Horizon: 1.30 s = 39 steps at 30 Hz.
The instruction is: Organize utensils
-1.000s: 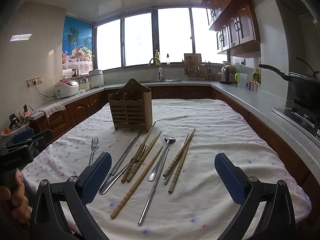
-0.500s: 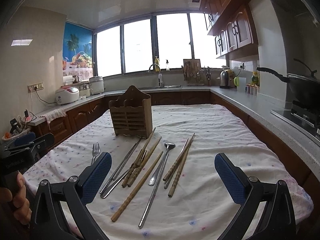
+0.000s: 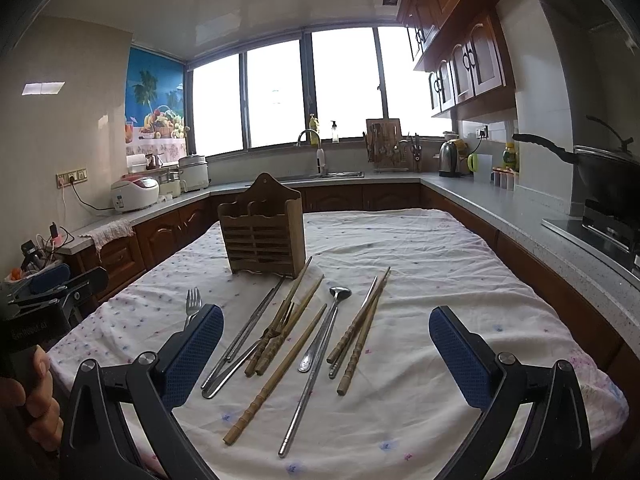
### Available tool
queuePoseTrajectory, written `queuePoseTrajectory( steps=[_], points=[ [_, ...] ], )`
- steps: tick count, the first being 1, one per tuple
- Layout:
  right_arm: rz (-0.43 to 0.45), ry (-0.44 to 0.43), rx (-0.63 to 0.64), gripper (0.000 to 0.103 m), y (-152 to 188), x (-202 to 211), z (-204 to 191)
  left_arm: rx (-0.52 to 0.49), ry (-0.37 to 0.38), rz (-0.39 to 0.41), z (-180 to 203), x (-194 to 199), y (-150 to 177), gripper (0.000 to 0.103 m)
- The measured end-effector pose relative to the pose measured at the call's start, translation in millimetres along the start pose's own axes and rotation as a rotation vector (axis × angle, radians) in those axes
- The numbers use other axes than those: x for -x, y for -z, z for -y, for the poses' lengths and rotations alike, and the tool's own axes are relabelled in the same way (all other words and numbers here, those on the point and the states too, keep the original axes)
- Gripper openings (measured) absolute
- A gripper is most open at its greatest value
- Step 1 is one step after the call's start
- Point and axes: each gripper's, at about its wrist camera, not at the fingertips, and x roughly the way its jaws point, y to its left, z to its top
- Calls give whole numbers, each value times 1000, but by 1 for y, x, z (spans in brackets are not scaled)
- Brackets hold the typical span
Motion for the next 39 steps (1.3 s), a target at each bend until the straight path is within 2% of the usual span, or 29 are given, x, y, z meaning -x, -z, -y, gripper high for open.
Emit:
queuePoseTrajectory(
  steps=[30, 39],
  points=[
    [-3, -9, -15, 103, -3, -1, 0, 11, 12, -19, -1, -3, -1, 102],
    [-101, -15, -118, 103, -17, -28, 28, 93, 124, -140, -12, -36, -18, 102]
  ],
)
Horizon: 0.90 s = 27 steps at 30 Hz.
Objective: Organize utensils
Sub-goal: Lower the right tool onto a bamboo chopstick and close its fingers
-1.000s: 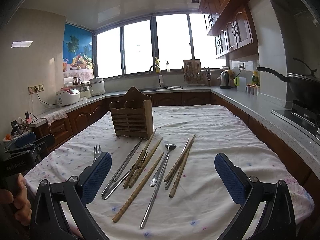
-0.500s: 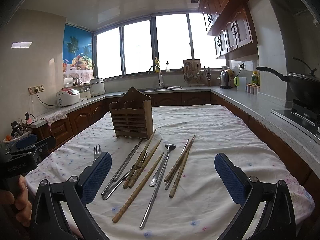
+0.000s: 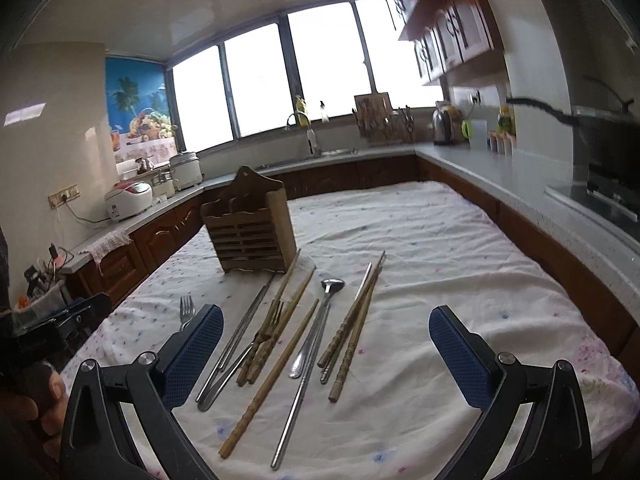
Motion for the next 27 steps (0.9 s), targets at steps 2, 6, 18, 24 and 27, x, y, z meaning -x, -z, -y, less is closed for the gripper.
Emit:
queuePoseTrajectory(
  steps=[2, 6, 18, 24, 27],
  points=[
    [-15, -2, -15, 103, -5, -7, 7, 26, 37, -42, -5, -13, -11, 102],
    [-53, -18, -46, 103, -16, -26, 16, 38, 68, -104, -8, -38, -35, 102],
    [-216, -27, -157, 74, -57, -112, 52, -56, 156, -272, 19, -138, -94, 89],
    [-320, -33, -216, 56, -64, -170, 71, -97, 174, -347, 31, -189, -117, 82],
    [-371, -37, -255, 50, -62, -196, 80, -103, 179, -398, 31, -219, -126, 78]
  ],
)
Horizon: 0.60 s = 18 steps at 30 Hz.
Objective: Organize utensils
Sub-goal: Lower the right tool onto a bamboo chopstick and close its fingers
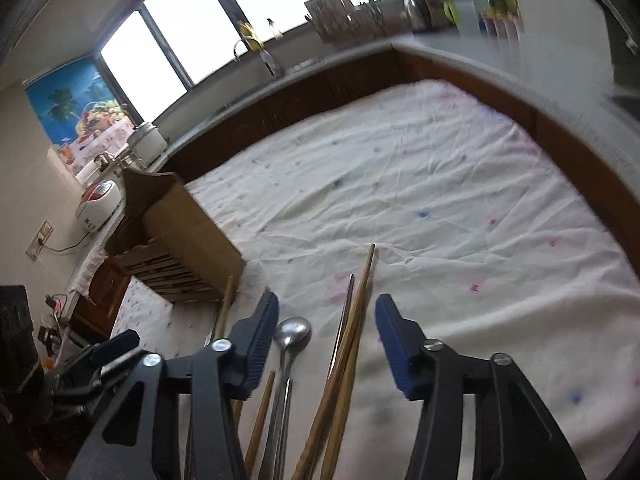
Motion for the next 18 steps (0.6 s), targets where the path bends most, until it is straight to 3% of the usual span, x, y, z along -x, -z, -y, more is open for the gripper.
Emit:
queuePoseTrajectory(
  steps=[10, 12, 18],
  points=[
    [-92, 12, -51, 39, -14, -51, 19, -20, 3, -107, -8, -59, -42, 68],
    [-106, 13, -53, 32, -16, -59, 20, -29, 1, -121, -9, -70, -47, 66],
    [-132, 29, -56, 27, -23, -76, 24, -16, 12, -149, -6, -87, -49, 57]
  ],
)
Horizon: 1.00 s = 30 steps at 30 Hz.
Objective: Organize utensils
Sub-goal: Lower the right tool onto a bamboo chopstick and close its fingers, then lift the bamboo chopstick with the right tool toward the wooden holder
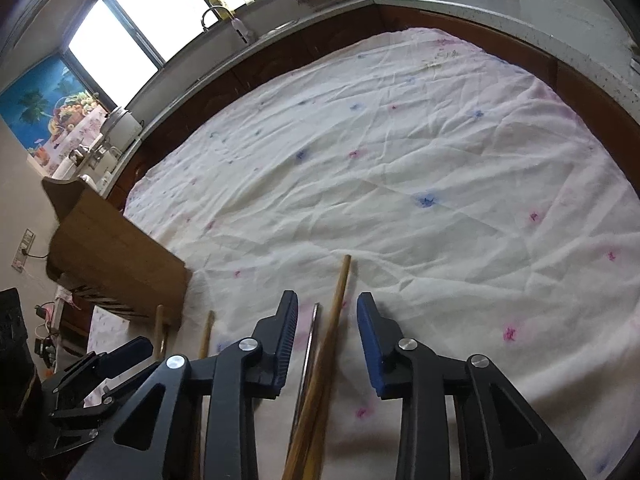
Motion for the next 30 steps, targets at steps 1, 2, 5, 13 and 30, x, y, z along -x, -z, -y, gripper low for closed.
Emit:
queuePoseTrajectory(
  steps=[1, 2, 5, 13, 30],
  points=[
    [-5, -3, -6, 26, -1, -3, 1, 0, 1, -4, -1, -3, -2, 56],
    [-8, -3, -9, 22, -1, -4, 3, 0, 5, -8, -1, -6, -3, 53],
    [-6, -6, -14, 8, -3, -6, 5, 5, 12, -27, 1, -17, -5, 36],
    [64, -52, -13, 6, -1, 23, 0, 16, 43, -12, 2, -12, -6, 9],
    [145, -112, -12, 6, 25, 83, -12, -2, -12, 43, 17, 9, 2, 54]
  ],
)
